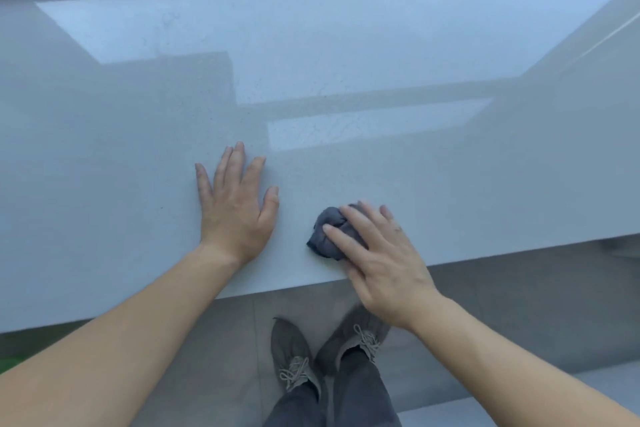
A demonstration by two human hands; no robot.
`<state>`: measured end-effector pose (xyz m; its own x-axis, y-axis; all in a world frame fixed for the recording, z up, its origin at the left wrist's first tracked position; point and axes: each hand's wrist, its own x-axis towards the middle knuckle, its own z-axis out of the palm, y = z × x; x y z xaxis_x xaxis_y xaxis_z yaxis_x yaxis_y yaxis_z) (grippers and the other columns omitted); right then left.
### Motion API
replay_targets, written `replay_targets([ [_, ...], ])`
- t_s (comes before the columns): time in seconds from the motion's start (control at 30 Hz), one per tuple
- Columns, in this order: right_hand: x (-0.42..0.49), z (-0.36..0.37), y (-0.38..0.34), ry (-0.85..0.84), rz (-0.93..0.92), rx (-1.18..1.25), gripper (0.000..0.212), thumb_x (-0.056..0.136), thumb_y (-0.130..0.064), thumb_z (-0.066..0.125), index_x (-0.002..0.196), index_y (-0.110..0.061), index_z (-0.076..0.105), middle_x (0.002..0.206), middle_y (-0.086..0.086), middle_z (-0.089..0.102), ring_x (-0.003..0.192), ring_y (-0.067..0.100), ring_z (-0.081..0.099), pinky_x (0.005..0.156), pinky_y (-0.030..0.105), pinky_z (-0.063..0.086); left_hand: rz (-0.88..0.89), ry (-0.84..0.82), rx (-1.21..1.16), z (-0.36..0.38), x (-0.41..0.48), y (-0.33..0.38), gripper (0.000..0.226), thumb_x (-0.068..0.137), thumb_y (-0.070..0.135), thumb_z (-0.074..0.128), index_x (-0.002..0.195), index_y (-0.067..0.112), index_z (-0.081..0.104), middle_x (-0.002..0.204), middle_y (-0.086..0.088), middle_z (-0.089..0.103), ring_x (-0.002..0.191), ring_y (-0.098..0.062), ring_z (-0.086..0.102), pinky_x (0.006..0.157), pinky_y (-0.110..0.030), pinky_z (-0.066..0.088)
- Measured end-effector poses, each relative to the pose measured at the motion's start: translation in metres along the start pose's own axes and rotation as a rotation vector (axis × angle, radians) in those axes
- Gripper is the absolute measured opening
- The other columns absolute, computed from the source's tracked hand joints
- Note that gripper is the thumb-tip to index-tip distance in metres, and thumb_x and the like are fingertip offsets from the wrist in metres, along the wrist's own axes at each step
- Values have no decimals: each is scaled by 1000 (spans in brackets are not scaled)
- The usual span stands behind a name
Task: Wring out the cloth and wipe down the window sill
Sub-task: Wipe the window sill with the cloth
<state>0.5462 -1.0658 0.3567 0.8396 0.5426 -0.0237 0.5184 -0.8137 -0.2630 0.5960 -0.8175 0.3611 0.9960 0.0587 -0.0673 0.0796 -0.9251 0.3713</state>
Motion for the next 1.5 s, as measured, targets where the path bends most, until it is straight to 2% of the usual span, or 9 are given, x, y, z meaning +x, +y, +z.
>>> replay_targets([
  [0.2, 3, -19, 54, 214, 591, 68, 55, 93, -27, 45, 147, -17, 43, 155, 10, 32, 146, 37, 23, 118, 60, 20, 52, -7, -75, 17, 5, 41, 60, 93, 41, 36, 146, 14, 42, 163, -13, 20, 152, -24, 11, 122, -48, -7],
  [0.43, -17, -16, 78, 38, 33, 23, 51, 95, -30, 47, 145, -23, 47, 155, 9, 37, 145, 37, 29, 119, 58, 20, 5, 35, -88, 37, 34, 79, 60, 94, 41, 33, 149, 17, 37, 165, -10, 15, 153, -22, 5, 122, -47, -8],
  [0.63, 45, -41, 136, 197, 641, 71, 56, 97, -30, 42, 152, -22, 33, 160, 8, 22, 147, 35, 17, 120, 54, 15, -41, 46, 49, 48, 37, 84, 62, 95, 46, 28, 151, 19, 32, 166, -8, 11, 153, -18, 0, 122, -46, -8],
  [0.87, 36, -31, 123, -4, -9, 15, 53, 98, -32, 43, 150, -29, 39, 159, 4, 30, 148, 34, 22, 124, 51, 11, -61, 39, 30, 40, 37, 91, 57, 94, 40, 34, 146, 17, 40, 163, -9, 20, 152, -23, 10, 123, -48, -3],
  [1.03, 92, -43, 159, 116, 535, 88, 57, 100, -31, 38, 155, -31, 24, 164, 1, 13, 152, 30, 5, 124, 48, -3, -117, 94, 40, 35, 57, 97, 49, 91, 38, 37, 131, 13, 52, 147, -14, 39, 141, -32, 30, 122, -50, 6],
  [1.1, 100, -38, 138, 116, 474, 84, 58, 99, -32, 38, 155, -31, 23, 164, 1, 12, 152, 32, 4, 124, 48, -1, -111, 82, 21, 36, 65, 97, 54, 92, 38, 35, 139, 15, 47, 155, -13, 33, 147, -29, 23, 123, -48, 1],
  [1.27, 93, -36, 137, -10, -53, 50, 56, 96, -27, 51, 150, -29, 40, 160, 5, 31, 148, 36, 25, 122, 54, 14, -125, 5, 135, 45, 70, 95, 69, 92, 49, 16, 156, 25, 20, 167, -3, 2, 153, -19, -7, 122, -45, -10],
  [1.43, 177, -55, 196, 91, 451, 81, 58, 99, -30, 39, 155, -32, 24, 164, 2, 13, 152, 32, 7, 124, 49, -1, -137, -18, 139, 43, 71, 97, 68, 91, 49, 17, 154, 25, 26, 166, -5, 7, 153, -22, -3, 122, -47, -7],
  [1.5, 192, -52, 182, 110, 444, 56, 59, 99, -30, 39, 155, -31, 22, 164, 3, 11, 151, 33, 6, 124, 49, 0, -141, 2, 125, 39, 73, 99, 66, 89, 46, 24, 149, 22, 36, 163, -10, 19, 151, -27, 8, 122, -50, -3],
])
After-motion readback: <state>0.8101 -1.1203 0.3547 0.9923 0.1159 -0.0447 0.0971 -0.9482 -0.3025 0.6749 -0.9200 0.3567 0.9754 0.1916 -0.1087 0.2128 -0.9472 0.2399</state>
